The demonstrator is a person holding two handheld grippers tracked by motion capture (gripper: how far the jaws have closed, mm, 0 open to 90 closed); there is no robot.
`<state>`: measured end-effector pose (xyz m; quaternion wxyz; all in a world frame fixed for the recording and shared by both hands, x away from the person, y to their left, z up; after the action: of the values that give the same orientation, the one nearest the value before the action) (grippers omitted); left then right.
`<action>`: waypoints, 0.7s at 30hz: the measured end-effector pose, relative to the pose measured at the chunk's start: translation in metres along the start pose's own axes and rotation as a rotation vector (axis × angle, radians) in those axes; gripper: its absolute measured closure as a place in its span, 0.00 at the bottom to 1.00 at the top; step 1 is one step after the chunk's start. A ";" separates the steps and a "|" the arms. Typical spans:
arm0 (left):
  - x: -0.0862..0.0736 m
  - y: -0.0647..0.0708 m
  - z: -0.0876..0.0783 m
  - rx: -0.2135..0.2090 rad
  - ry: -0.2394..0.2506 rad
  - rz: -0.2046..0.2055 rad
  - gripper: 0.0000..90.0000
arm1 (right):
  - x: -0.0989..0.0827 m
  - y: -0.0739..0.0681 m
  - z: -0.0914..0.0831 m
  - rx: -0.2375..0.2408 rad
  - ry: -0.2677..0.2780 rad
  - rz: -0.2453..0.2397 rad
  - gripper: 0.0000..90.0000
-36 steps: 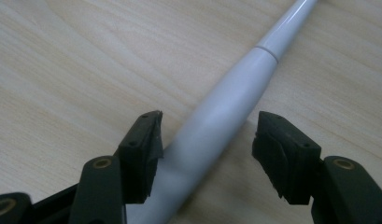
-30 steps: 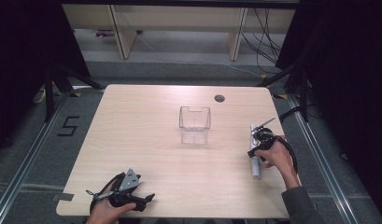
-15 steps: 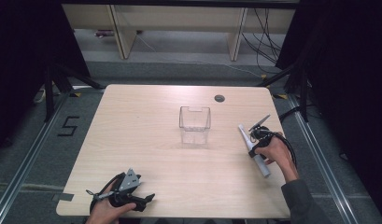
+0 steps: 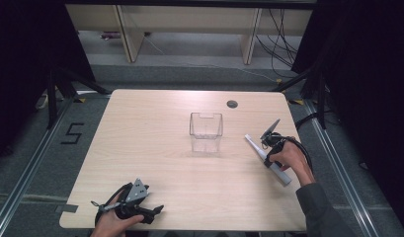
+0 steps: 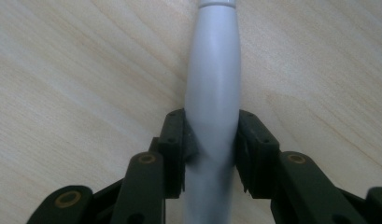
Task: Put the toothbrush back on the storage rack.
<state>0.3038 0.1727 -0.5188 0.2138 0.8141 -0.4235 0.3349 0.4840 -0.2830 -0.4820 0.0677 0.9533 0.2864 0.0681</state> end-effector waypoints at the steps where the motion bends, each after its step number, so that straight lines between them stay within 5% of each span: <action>1: 0.000 -0.001 -0.001 0.006 -0.008 0.010 0.17 | 0.001 -0.001 0.000 0.003 -0.009 0.002 0.74; 9: 0.001 0.001 0.001 0.000 0.022 -0.015 0.17 | 0.005 -0.001 0.001 -0.006 -0.043 -0.046 0.74; 13: 0.001 -0.001 0.000 0.008 -0.002 0.008 0.17 | 0.007 -0.002 0.000 -0.006 -0.059 -0.048 0.74; 16: 0.001 0.001 0.001 0.000 0.021 -0.016 0.17 | 0.007 0.000 0.001 -0.015 -0.050 -0.092 0.74; 18: 0.001 -0.002 -0.001 0.008 -0.008 0.018 0.17 | 0.006 -0.003 0.000 -0.007 -0.062 -0.056 0.74; 21: 0.001 -0.001 0.000 0.012 0.002 0.005 0.17 | 0.005 -0.002 -0.002 -0.012 -0.050 -0.051 0.74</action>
<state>0.3050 0.1731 -0.5182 0.2085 0.8138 -0.4235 0.3389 0.4867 -0.2789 -0.4803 0.0822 0.9466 0.3086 0.0441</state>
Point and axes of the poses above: each handheld gripper's, and its own axes: z roughly forward along the jaws, x roughly out of its top, y roughly to its right, the point moved 1 cm from there along z, roughly forward along the jaws, and after that the axes turned 9 degrees about -x, right-handed, at the moved point
